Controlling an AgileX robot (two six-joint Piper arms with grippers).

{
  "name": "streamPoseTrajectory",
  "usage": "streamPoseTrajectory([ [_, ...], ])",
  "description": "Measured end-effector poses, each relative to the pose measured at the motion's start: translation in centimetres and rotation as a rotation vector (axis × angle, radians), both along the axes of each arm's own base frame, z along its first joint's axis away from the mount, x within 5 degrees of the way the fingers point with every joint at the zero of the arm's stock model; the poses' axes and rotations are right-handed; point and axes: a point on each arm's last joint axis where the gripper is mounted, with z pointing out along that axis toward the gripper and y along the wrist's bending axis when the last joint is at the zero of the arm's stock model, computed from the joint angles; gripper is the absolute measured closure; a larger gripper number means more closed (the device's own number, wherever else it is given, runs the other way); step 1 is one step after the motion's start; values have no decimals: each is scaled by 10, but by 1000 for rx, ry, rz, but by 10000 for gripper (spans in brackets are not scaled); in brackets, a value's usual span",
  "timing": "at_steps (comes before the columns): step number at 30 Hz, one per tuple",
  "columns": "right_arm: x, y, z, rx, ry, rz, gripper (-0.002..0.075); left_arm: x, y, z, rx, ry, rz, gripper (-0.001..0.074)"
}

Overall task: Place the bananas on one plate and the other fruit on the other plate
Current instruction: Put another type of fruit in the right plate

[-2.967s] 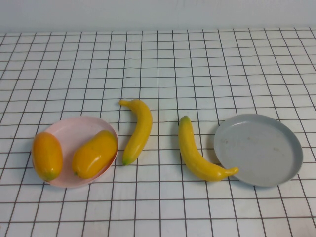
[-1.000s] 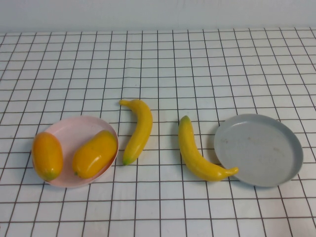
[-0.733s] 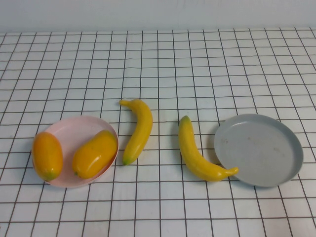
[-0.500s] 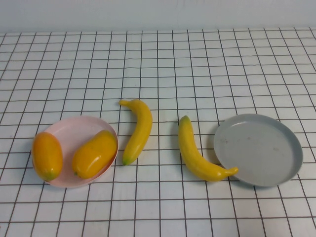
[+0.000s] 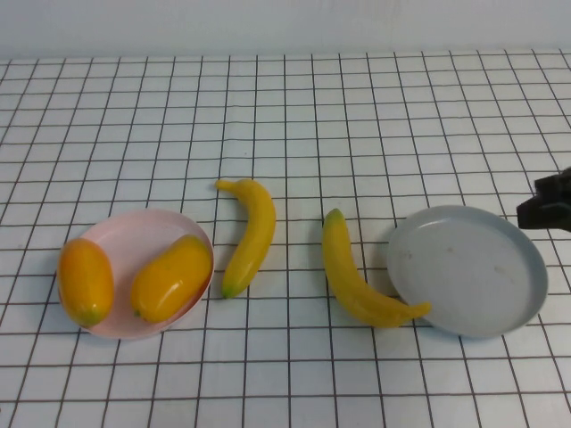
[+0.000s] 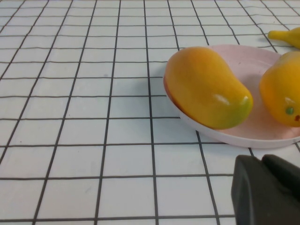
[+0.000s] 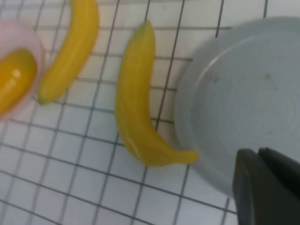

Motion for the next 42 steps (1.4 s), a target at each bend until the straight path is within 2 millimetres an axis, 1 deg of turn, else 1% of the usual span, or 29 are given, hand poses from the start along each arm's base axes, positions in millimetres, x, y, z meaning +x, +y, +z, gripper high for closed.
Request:
streamPoseTrajectory([
  [2, 16, 12, 3, -118, 42, 64, 742, 0, 0, 0, 0, 0, 0, 738],
  [5, 35, 38, 6, -363, 65, 135, 742, 0, 0, 0, 0, 0, 0, 738],
  [6, 40, 50, 5, -429, 70, 171, 742, 0, 0, 0, 0, 0, 0, 738],
  [9, 54, 87, -4, -533, 115, 283, 736, 0, 0, 0, 0, 0, 0, 738],
  [11, 64, 103, -12, -560, 146, 325, 705, 0, 0, 0, 0, 0, 0, 738],
  [14, 77, 119, -29, -597, 183, 383, 597, 0, 0, 0, 0, 0, 0, 738],
  [16, 84, 129, -41, -618, 195, 428, 486, 0, 0, 0, 0, 0, 0, 738],
  [19, 85, 147, -58, -664, 197, 529, 328, 0, 0, 0, 0, 0, 0, 738],
  [20, 85, 152, -62, -680, 192, 563, 286, 0, 0, 0, 0, 0, 0, 738],
  [22, 81, 166, -75, -723, 188, 654, 236, 0, 0, 0, 0, 0, 0, 738],
  [24, 77, 179, -88, -745, 193, 723, 216, 0, 0, 0, 0, 0, 0, 738],
  [28, 71, 197, -111, -769, 208, 796, 203, 0, 0, 0, 0, 0, 0, 738],
  [32, 73, 202, -120, -768, 188, 805, 202, 0, 0, 0, 0, 0, 0, 738],
  [36, 76, 205, -121, -760, 154, 798, 208, 0, 0, 0, 0, 0, 0, 738],
  [38, 79, 206, -118, -756, 140, 794, 248, 0, 0, 0, 0, 0, 0, 738],
  [41, 85, 211, -106, -740, 107, 755, 382, 0, 0, 0, 0, 0, 0, 738],
  [42, 87, 212, -101, -730, 98, 735, 410, 0, 0, 0, 0, 0, 0, 738],
])
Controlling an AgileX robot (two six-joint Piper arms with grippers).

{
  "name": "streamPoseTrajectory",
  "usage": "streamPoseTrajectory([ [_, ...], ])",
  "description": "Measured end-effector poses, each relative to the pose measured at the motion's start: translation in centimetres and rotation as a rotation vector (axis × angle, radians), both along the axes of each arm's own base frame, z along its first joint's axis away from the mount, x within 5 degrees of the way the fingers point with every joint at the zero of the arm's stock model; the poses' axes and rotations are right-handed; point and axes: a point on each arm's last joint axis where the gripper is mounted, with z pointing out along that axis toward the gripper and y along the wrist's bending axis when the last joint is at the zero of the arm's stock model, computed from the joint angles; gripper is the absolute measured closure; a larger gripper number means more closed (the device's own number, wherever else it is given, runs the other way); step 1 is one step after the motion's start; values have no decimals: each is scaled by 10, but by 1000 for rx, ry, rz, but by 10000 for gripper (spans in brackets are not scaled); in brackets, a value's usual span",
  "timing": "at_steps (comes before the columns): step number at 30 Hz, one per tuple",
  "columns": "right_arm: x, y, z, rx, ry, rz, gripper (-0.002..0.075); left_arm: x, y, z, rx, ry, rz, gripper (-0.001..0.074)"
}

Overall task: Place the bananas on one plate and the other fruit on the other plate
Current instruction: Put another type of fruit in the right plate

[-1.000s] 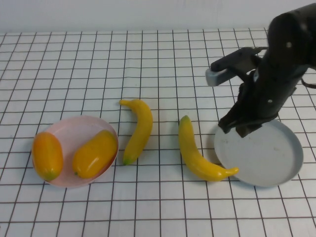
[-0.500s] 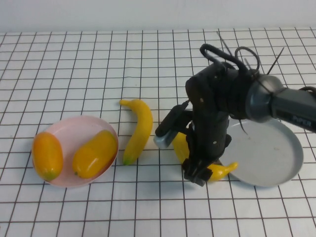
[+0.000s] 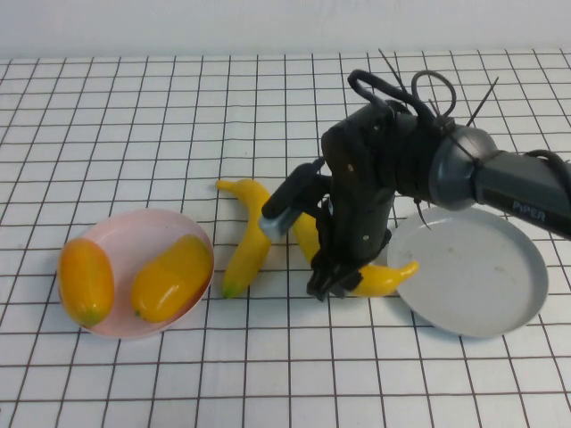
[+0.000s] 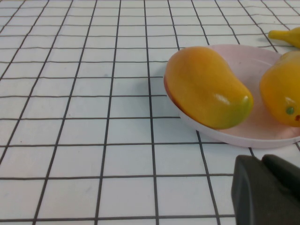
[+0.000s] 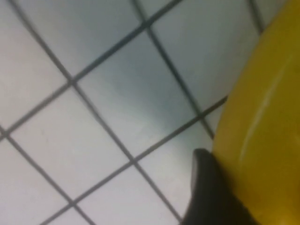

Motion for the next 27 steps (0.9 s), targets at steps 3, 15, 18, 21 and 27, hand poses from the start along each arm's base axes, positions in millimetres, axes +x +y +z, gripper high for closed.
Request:
streamPoseTrajectory([
  [3, 6, 5, 19, 42, -32, -74, 403, 0, 0, 0, 1, 0, 0, 738],
  [15, -22, -50, 104, 214, -120, -352, 404, 0, 0, 0, 1, 0, 0, 738],
  [18, -41, -90, 93, 204, -114, -426, 404, 0, 0, 0, 1, 0, 0, 738],
  [21, -55, -124, 71, 192, -102, -505, 404, 0, 0, 0, 1, 0, 0, 738],
  [27, -50, -169, 40, 182, -128, -654, 404, 0, 0, 0, 1, 0, 0, 738],
])
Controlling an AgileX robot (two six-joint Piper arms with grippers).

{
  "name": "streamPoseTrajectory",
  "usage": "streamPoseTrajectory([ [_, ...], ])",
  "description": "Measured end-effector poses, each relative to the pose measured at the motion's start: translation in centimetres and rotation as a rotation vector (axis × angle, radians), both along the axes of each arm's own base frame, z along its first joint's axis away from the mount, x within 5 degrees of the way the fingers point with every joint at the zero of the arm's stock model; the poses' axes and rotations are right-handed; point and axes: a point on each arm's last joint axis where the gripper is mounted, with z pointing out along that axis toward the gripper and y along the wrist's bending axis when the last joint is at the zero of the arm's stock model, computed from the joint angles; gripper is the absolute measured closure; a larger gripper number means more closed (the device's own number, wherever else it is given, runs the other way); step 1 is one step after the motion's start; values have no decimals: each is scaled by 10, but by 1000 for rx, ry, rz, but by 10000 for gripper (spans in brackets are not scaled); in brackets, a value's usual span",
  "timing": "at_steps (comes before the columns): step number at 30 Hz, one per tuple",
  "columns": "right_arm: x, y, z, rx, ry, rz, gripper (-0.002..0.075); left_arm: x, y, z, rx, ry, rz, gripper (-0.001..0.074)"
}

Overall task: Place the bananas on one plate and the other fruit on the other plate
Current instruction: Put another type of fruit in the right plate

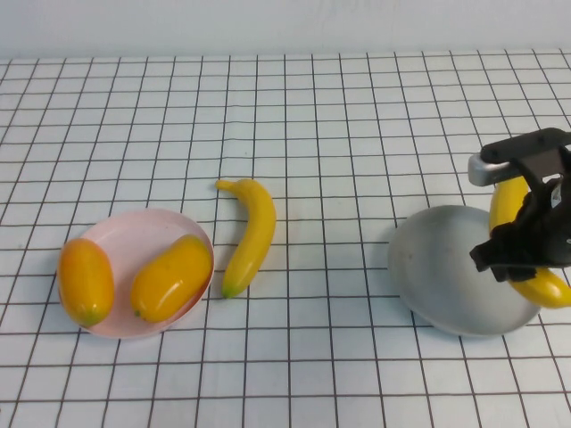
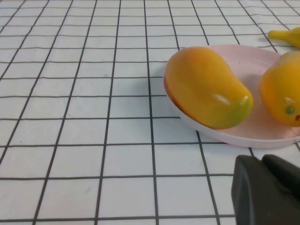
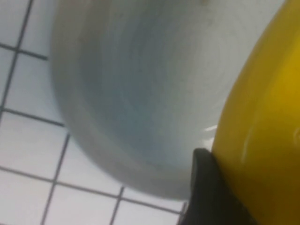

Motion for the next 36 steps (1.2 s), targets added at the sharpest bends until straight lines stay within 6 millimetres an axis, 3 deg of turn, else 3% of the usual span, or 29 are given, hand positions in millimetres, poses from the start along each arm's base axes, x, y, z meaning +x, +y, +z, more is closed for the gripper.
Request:
streamPoseTrajectory([
  [5, 14, -8, -13, -74, -29, 19, 404, 0, 0, 0, 0, 0, 0, 738],
  [13, 27, -3, -49, -90, 42, 25, 404, 0, 0, 0, 0, 0, 0, 738],
  [21, 29, -2, -55, -90, 49, 27, 400, 0, 0, 0, 0, 0, 0, 738],
  [24, 29, -2, -55, -91, 51, 26, 351, 0, 0, 0, 0, 0, 0, 738],
  [29, 33, -1, -39, -105, 88, 10, 301, 0, 0, 0, 0, 0, 0, 738],
  [33, 43, 11, -7, -103, 66, 17, 297, 0, 0, 0, 0, 0, 0, 738],
  [36, 47, 32, 19, -60, 22, 44, 297, 0, 0, 0, 0, 0, 0, 738],
])
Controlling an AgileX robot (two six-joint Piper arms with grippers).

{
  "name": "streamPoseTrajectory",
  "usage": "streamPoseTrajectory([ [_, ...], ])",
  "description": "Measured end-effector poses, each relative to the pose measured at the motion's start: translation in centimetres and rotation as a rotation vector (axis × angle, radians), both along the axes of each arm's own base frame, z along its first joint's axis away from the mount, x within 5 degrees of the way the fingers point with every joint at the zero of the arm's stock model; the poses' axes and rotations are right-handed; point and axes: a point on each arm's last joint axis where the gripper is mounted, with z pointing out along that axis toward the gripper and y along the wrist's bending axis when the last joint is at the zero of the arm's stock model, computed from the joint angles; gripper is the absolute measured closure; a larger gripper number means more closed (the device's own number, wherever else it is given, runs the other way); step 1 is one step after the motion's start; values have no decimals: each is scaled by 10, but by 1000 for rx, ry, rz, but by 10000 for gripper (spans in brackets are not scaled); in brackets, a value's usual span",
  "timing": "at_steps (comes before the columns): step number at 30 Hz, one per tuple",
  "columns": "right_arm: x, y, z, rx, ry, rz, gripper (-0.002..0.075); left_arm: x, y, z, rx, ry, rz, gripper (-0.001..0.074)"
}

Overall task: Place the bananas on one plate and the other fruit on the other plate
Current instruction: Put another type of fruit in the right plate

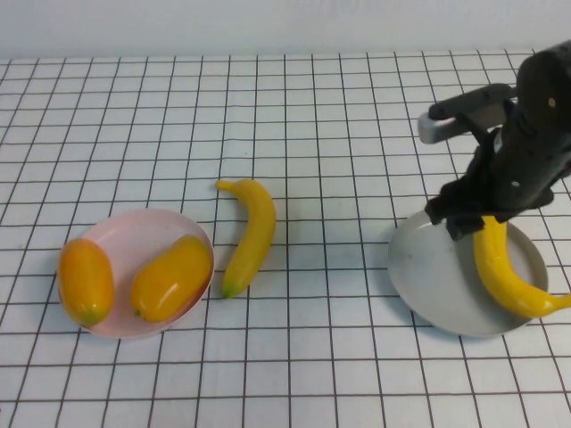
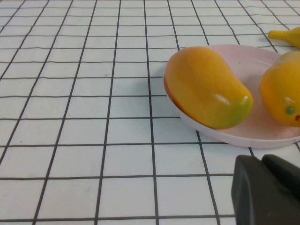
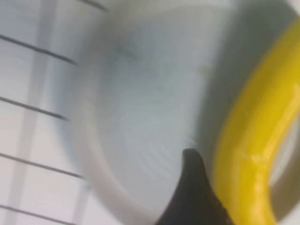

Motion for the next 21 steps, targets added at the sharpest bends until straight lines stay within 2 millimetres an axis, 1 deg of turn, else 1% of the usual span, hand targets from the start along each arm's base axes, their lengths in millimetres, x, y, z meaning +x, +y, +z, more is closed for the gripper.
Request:
streamPoseTrajectory([
  [1, 0, 7, 6, 20, -10, 10, 297, 0, 0, 0, 0, 0, 0, 738],
  [3, -3, 28, 16, 89, -36, 43, 297, 0, 0, 0, 0, 0, 0, 738],
  [5, -9, 52, 20, 157, -62, 91, 297, 0, 0, 0, 0, 0, 0, 738],
  [8, -14, 90, 17, 230, -112, 167, 296, 0, 0, 0, 0, 0, 0, 738],
  [10, -12, 111, 11, 284, -116, 174, 295, 0, 0, 0, 0, 0, 0, 738],
  [12, -4, 129, 1, 332, -86, 155, 294, 0, 0, 0, 0, 0, 0, 738],
  [14, 7, 142, -11, 356, -44, 136, 294, 0, 0, 0, 0, 0, 0, 738],
  [15, 13, 148, -13, 364, -39, 132, 294, 0, 0, 0, 0, 0, 0, 738],
  [18, 32, 164, -25, 358, 5, 129, 294, 0, 0, 0, 0, 0, 0, 738],
  [21, 47, 177, -31, 360, 23, 125, 294, 0, 0, 0, 0, 0, 0, 738],
])
